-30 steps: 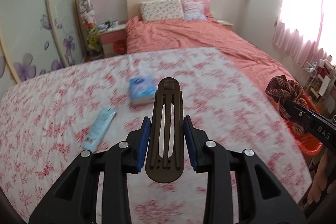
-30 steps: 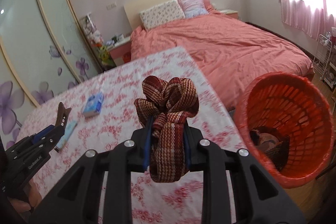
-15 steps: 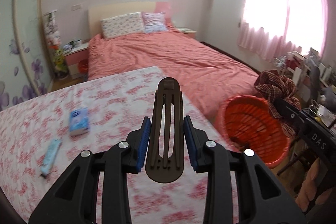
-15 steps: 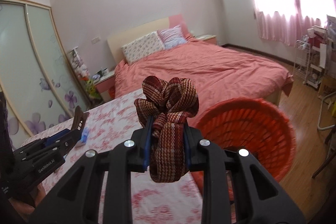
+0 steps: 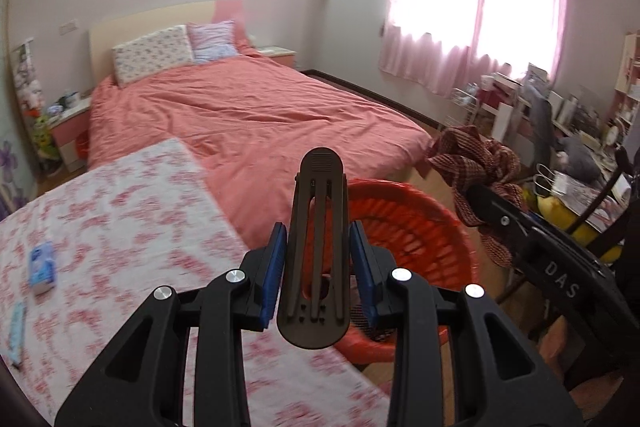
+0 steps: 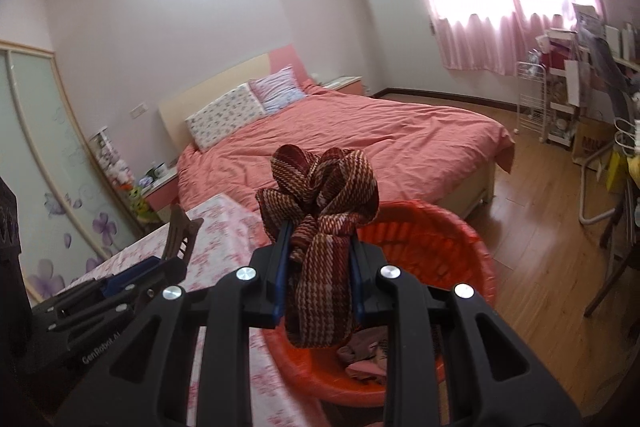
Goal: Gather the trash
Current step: 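Open both tools to drop the insole and scrunchie into the basket, then move both open tools back over the bed toward the lotion tube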
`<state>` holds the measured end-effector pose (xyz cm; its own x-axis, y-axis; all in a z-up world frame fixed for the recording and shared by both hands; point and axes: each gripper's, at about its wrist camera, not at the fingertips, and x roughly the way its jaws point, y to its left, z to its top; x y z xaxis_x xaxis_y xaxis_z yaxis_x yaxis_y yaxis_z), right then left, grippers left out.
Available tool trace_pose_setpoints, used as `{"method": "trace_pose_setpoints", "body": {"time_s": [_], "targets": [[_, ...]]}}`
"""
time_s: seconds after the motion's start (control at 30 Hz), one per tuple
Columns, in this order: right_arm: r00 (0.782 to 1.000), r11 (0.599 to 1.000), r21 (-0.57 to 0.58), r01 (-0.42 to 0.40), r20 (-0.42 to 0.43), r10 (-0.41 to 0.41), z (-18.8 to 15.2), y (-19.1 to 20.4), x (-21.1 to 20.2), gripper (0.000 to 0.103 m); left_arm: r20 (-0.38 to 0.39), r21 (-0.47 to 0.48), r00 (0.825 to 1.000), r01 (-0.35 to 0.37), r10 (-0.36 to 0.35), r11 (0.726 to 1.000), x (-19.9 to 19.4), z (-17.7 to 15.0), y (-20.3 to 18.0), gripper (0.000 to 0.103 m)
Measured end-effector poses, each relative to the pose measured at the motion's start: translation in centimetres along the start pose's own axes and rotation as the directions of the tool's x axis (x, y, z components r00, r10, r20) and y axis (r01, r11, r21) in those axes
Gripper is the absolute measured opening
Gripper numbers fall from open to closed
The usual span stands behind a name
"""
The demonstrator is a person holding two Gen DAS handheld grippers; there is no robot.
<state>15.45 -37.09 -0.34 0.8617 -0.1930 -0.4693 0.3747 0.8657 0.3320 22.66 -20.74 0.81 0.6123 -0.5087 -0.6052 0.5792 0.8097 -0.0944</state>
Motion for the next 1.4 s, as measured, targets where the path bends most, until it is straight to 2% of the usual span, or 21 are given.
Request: {"method": "trace_pose_setpoints", "body": {"time_s": [0.23, 0.3, 0.33, 0.37, 0.47, 0.5, 0.67, 0.8, 0.83, 0.93, 1.03, 1.2, 1.4], "targets": [[0.999, 0.996, 0.087, 0.029, -0.026, -0.026, 0.4, -4.2, 2.3, 0.026, -0.046, 0.035, 0.997, 0.061, -0.06, 0.998, 3.8, 0.3, -3.1, 0.033], [0.999, 0.995, 0.095, 0.027, -0.045, -0.023, 0.3, -4.8, 3.2, 0.028, -0.067, 0.043, 0.996, 0.061, -0.058, 0.997, 4.7, 0.2, -3.7, 0.034], [0.998, 0.995, 0.096, 0.024, -0.053, -0.019, 0.2, -4.8, 3.6, 0.032, -0.079, 0.042, 0.996, 0.055, -0.051, 0.998, 5.2, 0.0, -3.8, 0.034], [0.998, 0.995, 0.094, 0.027, -0.062, -0.021, 0.1, -5.0, 4.1, 0.037, -0.088, 0.041, 0.995, 0.05, -0.047, 0.998, 5.5, -0.1, -3.7, 0.035], [0.996, 0.994, 0.1, 0.041, -0.081, -0.033, -0.4, -5.3, 5.1, 0.043, -0.12, 0.031, 0.992, 0.034, -0.03, 0.999, 6.4, -0.6, -3.4, 0.049], [0.995, 0.993, 0.106, 0.043, -0.09, -0.033, -0.6, -5.5, 5.4, 0.044, -0.129, 0.028, 0.991, 0.023, -0.019, 0.999, 6.6, -0.9, -3.0, 0.05], [0.993, 0.992, 0.106, 0.064, -0.109, -0.052, -1.7, -5.4, 5.7, 0.059, -0.151, 0.024, 0.986, -0.066, 0.069, 0.998, 5.9, -1.9, -1.0, 0.057], [0.991, 0.995, 0.054, 0.087, -0.106, -0.081, -2.4, -4.2, 5.5, 0.068, -0.139, 0.013, 0.972, -0.188, 0.188, 0.982, 4.0, -3.4, 2.1, 0.073], [0.991, 0.995, 0.041, 0.091, -0.105, -0.086, -2.5, -3.8, 5.5, 0.071, -0.139, 0.008, 0.969, -0.207, 0.206, 0.978, 3.7, -3.6, 2.8, 0.074], [0.99, 0.995, -0.005, 0.103, -0.099, -0.103, -3.0, -2.3, 5.3, 0.079, -0.147, -0.011, 0.95, -0.28, 0.275, 0.96, 2.3, -4.7, 5.7, 0.078], [0.988, 0.995, -0.042, 0.094, -0.116, -0.098, -3.7, -0.5, 5.3, 0.083, -0.159, -0.026, 0.927, -0.349, 0.341, 0.937, 0.7, -6.0, 8.6, 0.081], [0.985, 0.993, -0.102, 0.063, -0.156, -0.079, -5.3, 3.0, 5.4, 0.088, -0.18, -0.072, 0.875, -0.468, 0.45, 0.881, -2.2, -8.2, 14.3, 0.082], [0.975, 0.978, -0.207, -0.005, -0.22, -0.042, -8.1, 8.8, 6.0, 0.093, -0.225, -0.155, 0.796, -0.599, 0.563, 0.785, -6.0, -10.9, 21.9, 0.081]]}}
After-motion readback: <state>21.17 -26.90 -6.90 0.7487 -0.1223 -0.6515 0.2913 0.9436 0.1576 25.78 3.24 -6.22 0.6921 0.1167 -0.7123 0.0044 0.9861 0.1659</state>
